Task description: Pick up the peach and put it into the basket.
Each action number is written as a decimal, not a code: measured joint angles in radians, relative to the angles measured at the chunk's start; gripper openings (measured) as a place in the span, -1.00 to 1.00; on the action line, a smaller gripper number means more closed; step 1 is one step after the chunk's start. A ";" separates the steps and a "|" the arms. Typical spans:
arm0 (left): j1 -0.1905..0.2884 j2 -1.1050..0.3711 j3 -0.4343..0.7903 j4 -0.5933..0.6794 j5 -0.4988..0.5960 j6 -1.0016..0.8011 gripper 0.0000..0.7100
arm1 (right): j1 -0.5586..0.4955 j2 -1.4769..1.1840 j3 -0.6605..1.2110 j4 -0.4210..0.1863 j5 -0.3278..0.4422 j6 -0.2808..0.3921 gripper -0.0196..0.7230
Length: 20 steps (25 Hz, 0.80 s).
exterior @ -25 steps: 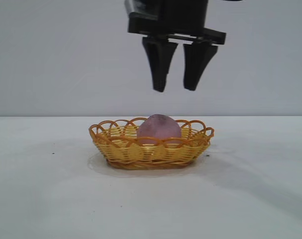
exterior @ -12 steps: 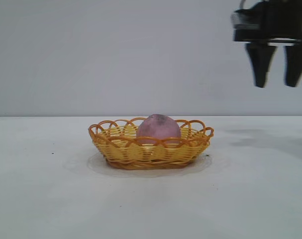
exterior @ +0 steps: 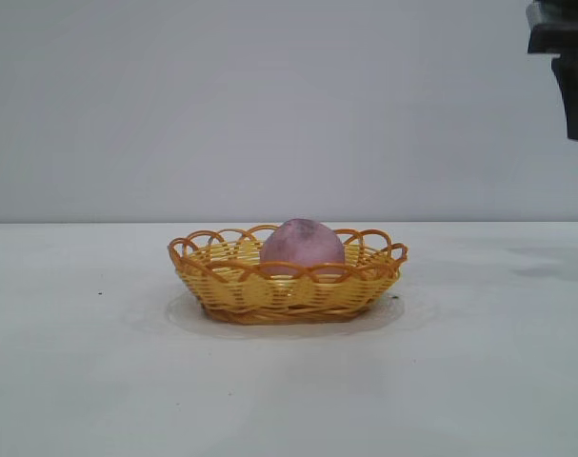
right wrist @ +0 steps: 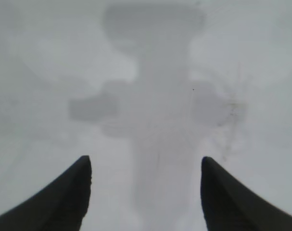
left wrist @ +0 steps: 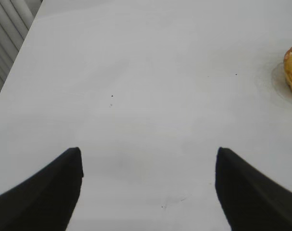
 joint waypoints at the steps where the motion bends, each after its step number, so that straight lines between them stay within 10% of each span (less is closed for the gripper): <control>1: 0.000 0.000 0.000 0.000 0.000 0.000 0.43 | 0.000 -0.011 0.000 0.000 0.001 0.000 0.19; 20: 0.000 0.000 0.000 0.000 0.000 0.000 0.43 | 0.000 -0.507 0.355 0.003 0.012 0.000 0.19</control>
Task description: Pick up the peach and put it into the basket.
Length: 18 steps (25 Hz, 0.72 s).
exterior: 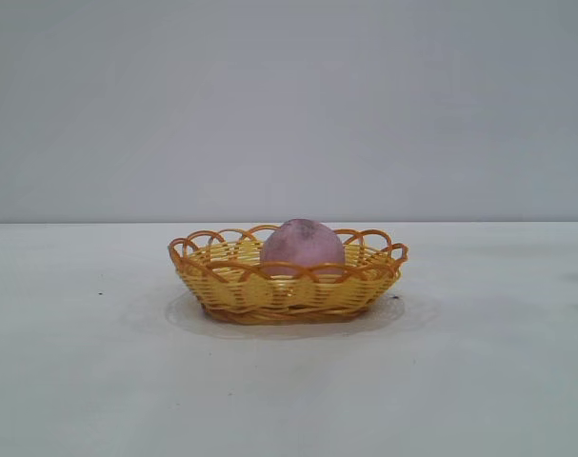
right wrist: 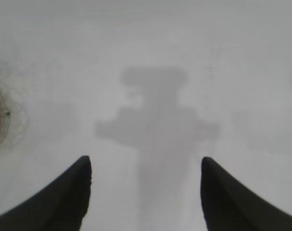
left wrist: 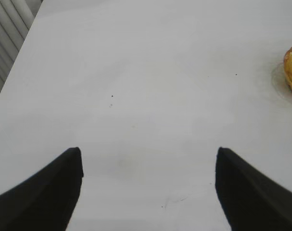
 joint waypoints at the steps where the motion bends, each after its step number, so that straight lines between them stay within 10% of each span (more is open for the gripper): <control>1: 0.000 0.000 0.000 0.000 0.000 0.000 0.43 | 0.000 -0.040 0.030 0.000 0.000 0.000 0.19; 18: 0.000 0.000 0.000 0.000 0.000 0.000 0.43 | 0.000 -0.934 0.673 -0.004 -0.081 0.000 0.19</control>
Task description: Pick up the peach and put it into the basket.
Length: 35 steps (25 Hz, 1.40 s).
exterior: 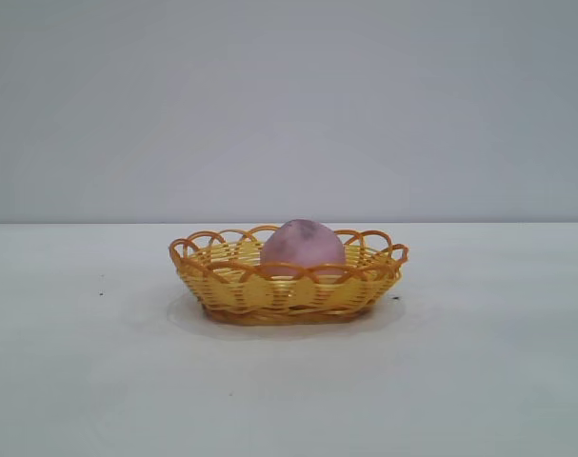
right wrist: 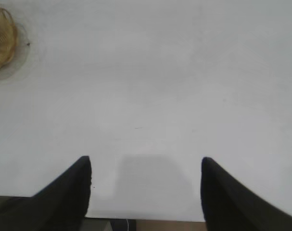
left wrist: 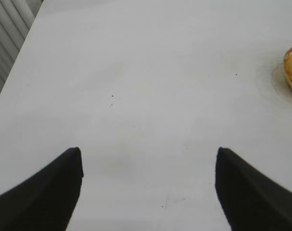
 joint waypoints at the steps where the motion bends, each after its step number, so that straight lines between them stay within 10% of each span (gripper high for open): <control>1: 0.000 0.000 0.000 0.000 0.000 0.000 0.43 | 0.000 -0.050 0.027 0.000 -0.002 0.000 0.19; 35: 0.000 0.000 0.000 0.000 0.000 0.000 0.43 | 0.060 -0.556 0.197 0.015 -0.018 0.026 0.19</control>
